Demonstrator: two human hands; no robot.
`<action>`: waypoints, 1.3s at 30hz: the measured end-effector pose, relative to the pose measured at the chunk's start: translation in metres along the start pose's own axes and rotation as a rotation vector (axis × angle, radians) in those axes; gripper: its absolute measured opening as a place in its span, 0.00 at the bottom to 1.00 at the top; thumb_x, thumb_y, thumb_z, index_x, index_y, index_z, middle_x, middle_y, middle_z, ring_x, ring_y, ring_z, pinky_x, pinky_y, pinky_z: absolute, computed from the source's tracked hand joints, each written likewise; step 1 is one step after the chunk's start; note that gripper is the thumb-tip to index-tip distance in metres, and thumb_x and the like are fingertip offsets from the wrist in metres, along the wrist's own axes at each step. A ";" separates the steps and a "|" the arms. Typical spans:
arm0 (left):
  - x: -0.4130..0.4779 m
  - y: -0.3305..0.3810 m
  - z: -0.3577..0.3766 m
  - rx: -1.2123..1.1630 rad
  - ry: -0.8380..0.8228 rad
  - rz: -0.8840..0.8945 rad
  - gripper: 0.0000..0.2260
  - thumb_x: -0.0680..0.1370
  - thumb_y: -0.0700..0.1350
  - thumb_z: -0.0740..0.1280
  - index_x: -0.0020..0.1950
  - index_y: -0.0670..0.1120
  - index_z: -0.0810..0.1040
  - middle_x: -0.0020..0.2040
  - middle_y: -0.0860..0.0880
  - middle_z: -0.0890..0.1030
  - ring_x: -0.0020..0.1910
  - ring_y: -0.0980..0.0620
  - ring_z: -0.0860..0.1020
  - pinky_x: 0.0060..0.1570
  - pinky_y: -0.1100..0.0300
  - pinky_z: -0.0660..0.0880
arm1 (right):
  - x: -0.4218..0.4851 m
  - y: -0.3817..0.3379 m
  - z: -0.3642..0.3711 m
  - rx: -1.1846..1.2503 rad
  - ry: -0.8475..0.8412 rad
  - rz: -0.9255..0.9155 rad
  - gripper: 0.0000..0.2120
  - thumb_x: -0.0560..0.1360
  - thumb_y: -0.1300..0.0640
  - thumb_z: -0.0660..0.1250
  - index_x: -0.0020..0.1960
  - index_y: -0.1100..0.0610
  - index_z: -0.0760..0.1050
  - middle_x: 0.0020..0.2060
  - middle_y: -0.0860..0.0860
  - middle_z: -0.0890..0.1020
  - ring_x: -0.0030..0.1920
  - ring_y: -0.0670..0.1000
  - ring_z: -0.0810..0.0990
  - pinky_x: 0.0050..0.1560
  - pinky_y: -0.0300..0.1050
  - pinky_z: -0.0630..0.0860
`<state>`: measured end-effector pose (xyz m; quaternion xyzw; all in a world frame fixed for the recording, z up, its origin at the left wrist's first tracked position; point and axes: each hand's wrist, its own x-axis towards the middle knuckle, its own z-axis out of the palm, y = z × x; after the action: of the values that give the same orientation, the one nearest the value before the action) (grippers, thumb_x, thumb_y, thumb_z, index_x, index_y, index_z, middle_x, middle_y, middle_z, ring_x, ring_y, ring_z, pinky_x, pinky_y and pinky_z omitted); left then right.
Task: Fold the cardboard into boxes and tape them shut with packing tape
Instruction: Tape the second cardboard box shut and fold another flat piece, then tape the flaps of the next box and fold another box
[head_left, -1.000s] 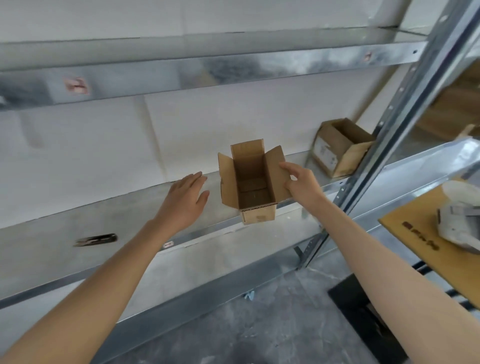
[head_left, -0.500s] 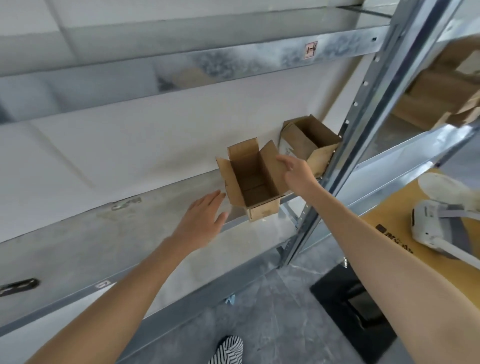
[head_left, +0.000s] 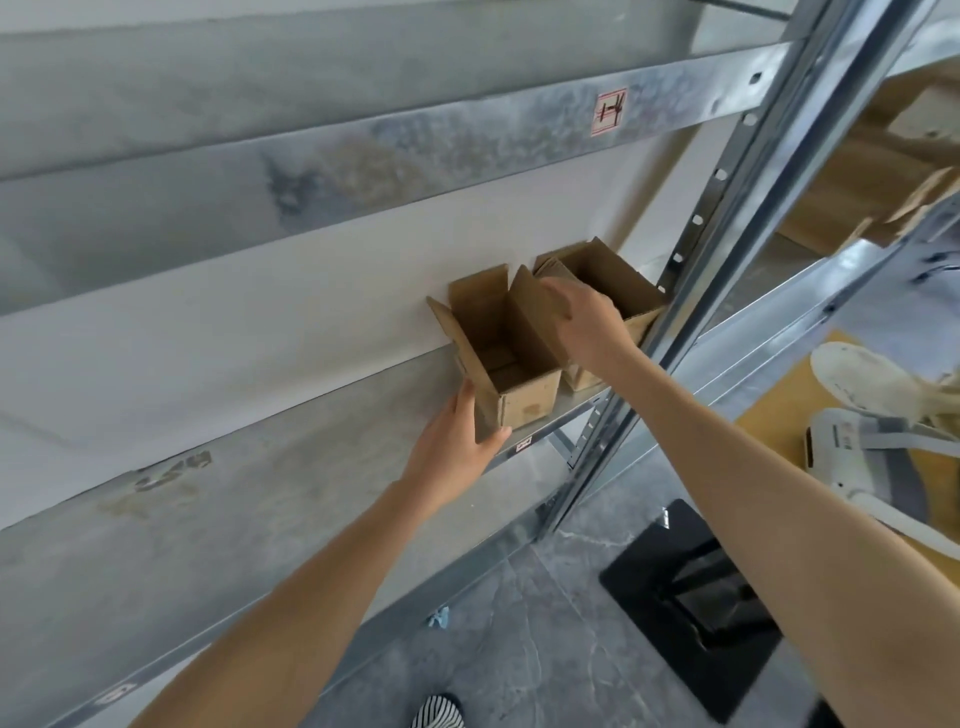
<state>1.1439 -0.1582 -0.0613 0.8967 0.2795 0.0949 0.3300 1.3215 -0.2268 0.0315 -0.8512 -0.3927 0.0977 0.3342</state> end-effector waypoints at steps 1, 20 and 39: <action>0.008 0.001 0.006 -0.069 0.004 -0.021 0.32 0.77 0.57 0.64 0.76 0.48 0.55 0.72 0.48 0.68 0.68 0.48 0.70 0.63 0.52 0.72 | 0.001 0.001 -0.003 -0.014 0.017 -0.007 0.26 0.77 0.68 0.58 0.71 0.51 0.67 0.67 0.50 0.73 0.57 0.50 0.76 0.50 0.38 0.72; 0.065 0.036 0.026 -0.069 -0.102 -0.121 0.33 0.79 0.56 0.62 0.77 0.46 0.51 0.67 0.43 0.73 0.63 0.42 0.74 0.60 0.49 0.75 | -0.047 0.015 -0.037 -0.189 0.025 -0.001 0.23 0.81 0.51 0.58 0.74 0.51 0.61 0.73 0.47 0.64 0.70 0.50 0.67 0.64 0.41 0.63; -0.164 -0.083 -0.155 0.447 0.357 -0.189 0.20 0.82 0.49 0.56 0.72 0.42 0.66 0.75 0.44 0.64 0.75 0.46 0.58 0.71 0.52 0.53 | -0.136 -0.142 0.064 -0.075 -0.189 -0.446 0.22 0.80 0.51 0.60 0.73 0.54 0.64 0.71 0.49 0.68 0.70 0.51 0.67 0.66 0.43 0.63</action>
<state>0.9176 -0.1154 0.0060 0.8863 0.4291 0.1560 0.0772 1.1162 -0.2287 0.0616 -0.7422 -0.6038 0.0861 0.2777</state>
